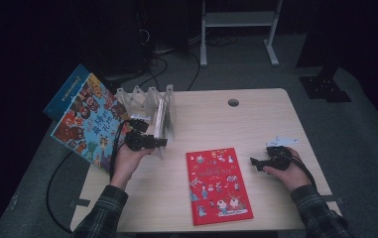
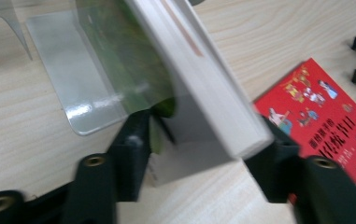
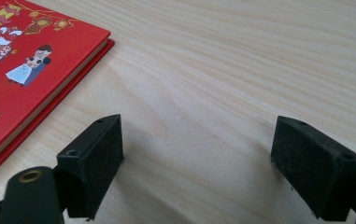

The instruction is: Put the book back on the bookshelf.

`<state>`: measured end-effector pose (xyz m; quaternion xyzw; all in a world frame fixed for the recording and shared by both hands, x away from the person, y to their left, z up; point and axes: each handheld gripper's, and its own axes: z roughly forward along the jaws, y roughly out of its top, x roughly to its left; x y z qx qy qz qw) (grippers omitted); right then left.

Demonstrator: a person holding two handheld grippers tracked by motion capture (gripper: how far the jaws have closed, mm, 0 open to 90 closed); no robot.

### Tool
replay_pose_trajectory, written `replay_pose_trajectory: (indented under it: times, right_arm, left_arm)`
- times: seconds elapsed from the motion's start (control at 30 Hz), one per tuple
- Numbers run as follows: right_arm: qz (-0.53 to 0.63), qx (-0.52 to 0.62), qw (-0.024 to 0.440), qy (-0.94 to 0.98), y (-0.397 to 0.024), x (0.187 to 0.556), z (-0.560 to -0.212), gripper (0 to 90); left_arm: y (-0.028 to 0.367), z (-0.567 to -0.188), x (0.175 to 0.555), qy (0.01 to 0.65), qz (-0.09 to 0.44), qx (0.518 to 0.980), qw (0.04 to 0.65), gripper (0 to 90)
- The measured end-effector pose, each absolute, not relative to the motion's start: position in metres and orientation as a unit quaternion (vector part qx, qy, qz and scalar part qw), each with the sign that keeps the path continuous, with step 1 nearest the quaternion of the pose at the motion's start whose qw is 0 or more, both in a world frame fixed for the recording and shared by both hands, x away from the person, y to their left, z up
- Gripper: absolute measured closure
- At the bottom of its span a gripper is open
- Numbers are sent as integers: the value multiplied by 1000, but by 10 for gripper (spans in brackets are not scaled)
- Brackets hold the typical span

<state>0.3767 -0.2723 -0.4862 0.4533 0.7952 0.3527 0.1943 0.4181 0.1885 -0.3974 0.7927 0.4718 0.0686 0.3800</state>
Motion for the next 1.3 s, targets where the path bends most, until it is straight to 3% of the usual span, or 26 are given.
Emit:
replay_pose_trajectory:
  times: [0.37, 0.8, 1.3]
  right_arm:
    - [353, 453, 194, 795, -272, 377, -486, 156]
    - [353, 454, 194, 795, -272, 377, -486, 156]
    - [353, 454, 194, 795, -272, 376, -486, 156]
  left_arm:
    - [181, -398, 435, 458, 88, 794, 389, 532]
    - [175, -396, 444, 450, 80, 794, 401, 504]
    - [185, -388, 411, 420, 66, 822, 380, 326]
